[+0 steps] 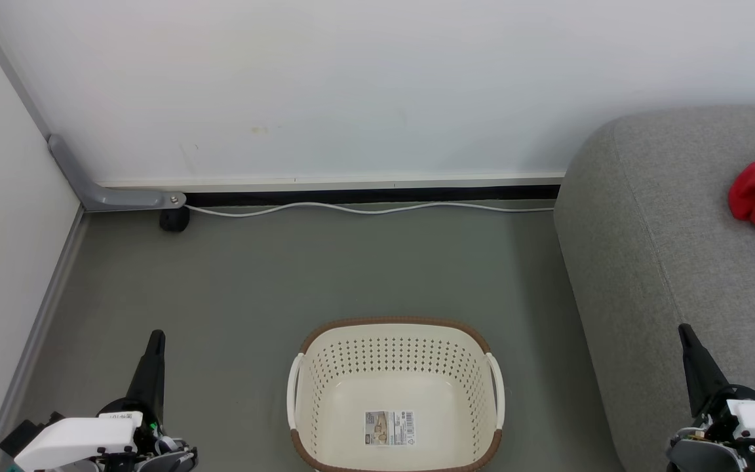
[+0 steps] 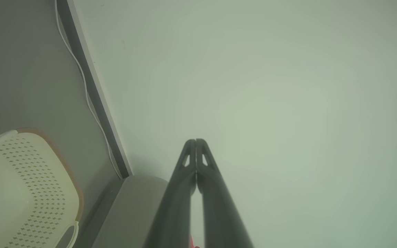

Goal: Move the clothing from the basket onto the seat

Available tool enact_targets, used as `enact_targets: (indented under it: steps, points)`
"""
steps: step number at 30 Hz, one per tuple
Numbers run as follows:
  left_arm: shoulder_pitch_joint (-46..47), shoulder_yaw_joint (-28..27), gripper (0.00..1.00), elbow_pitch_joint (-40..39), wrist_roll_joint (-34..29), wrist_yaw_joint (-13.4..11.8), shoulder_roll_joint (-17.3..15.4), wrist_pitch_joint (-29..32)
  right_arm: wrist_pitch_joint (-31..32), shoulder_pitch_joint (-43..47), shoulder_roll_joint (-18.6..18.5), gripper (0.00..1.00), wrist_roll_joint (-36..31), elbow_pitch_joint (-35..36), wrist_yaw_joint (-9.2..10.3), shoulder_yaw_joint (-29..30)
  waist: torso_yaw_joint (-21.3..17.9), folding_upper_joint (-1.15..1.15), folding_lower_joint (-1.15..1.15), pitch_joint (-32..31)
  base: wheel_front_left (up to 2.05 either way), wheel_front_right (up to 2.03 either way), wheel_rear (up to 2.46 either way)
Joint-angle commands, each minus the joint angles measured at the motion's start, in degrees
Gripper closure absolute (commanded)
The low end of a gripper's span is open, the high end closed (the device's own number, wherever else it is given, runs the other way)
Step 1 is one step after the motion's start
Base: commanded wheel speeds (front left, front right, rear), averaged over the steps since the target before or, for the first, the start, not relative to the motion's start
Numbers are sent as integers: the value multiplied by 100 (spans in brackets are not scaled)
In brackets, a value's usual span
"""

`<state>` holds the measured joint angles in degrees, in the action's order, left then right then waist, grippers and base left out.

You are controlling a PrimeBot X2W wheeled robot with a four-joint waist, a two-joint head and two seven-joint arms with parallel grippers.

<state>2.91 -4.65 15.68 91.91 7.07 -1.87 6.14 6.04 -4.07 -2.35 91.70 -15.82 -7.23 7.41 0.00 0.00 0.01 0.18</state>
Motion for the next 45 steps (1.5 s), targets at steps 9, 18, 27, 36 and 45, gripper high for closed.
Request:
enact_targets:
  steps: [9, 18, 27, 36, 45]
  points:
    - [328, -187, 100, -163, 26, 42, -100, 35, 43, -211, -59, 100, 48, 179, -25, -91, 0, 0, 0, 0, 0, 0, 0]
    - [328, -187, 100, -163, 26, 42, -100, 35, 44, -211, -58, 100, 47, 179, -25, -90, 0, 0, 0, 0, 0, 0, 0]
    - [328, -187, 100, -163, 26, 42, -100, 35, 45, -211, -58, 100, 46, 179, -25, -89, 0, 0, 0, 0, 0, 0, 0]
    - [328, -187, 100, -163, 26, 42, -100, 35, 46, -211, -57, 100, 46, 179, -25, -88, 0, 0, 0, 0, 0, 0, 0]
    - [328, -186, 100, -163, 26, 42, -100, 35, 46, -211, -56, 100, 45, 179, -25, -87, 0, 0, 0, 0, 0, 0, 0]
